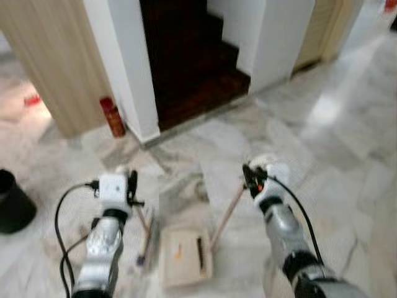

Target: Sweep floor

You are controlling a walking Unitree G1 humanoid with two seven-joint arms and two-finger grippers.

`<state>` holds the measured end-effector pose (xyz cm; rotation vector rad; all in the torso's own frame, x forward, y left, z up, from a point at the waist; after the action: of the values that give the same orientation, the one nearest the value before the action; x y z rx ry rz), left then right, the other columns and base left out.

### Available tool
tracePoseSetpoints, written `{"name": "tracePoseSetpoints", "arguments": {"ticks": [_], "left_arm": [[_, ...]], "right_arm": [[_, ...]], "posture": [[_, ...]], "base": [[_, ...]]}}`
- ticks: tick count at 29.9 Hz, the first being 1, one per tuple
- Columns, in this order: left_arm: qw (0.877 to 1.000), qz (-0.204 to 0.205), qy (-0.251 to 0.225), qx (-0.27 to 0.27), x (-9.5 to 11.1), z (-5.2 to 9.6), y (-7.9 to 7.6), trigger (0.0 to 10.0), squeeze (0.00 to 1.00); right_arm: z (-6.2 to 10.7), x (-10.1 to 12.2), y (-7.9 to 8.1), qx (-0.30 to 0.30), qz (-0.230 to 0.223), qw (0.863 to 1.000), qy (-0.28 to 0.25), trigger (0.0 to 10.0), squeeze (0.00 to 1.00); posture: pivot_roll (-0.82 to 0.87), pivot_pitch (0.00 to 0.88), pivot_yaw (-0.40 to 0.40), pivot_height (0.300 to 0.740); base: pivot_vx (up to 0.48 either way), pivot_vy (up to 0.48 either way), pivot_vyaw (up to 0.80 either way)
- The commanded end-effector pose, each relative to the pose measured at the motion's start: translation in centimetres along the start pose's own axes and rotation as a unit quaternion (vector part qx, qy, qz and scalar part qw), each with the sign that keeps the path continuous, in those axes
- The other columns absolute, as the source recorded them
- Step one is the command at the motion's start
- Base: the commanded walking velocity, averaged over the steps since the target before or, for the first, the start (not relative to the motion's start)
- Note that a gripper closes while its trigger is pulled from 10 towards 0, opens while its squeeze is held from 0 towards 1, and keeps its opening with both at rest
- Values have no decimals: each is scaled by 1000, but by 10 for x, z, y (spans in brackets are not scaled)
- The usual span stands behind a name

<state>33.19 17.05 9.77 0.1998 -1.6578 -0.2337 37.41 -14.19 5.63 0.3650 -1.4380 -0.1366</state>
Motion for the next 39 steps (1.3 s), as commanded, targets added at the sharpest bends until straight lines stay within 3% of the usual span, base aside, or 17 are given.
{"name": "tracePoseSetpoints", "arguments": {"ticks": [1, 12, 39], "left_arm": [[1000, -14, -23, 12, 11, -3, 11, 10000, 0], [1000, -16, -23, 12, 11, -3, 10, 10000, 0], [999, -21, -18, 27, 10, -2, 16, 10000, 0]], "right_arm": [[-8, 16, 13, 23, 8, 999, -29, 10000, 0], [-8, 16, 15, 26, 3, 999, -29, 10000, 0], [-12, 17, 20, 36, -4, 999, -23, 10000, 0]], "posture": [[-24, 0, 2, 740], [-23, 0, 2, 740], [-6, 2, -15, 740]], "base": [[0, 412, 800], [0, 410, 763], [0, 409, 0]]}}
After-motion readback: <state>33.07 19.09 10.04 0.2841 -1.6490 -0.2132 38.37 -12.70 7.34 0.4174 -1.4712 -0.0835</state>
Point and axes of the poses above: a point about 5 cm out from each wrist's last joint towards the gripper, its own z axis pointing back from the gripper into the wrist, its own x axis along the axis of the wrist's last joint, y = z × x, the point moved 4 cm from there along -z, pointing out of the wrist towards the gripper, and after that the axes turned 12 degrees about -z, right-handed, at the moved point
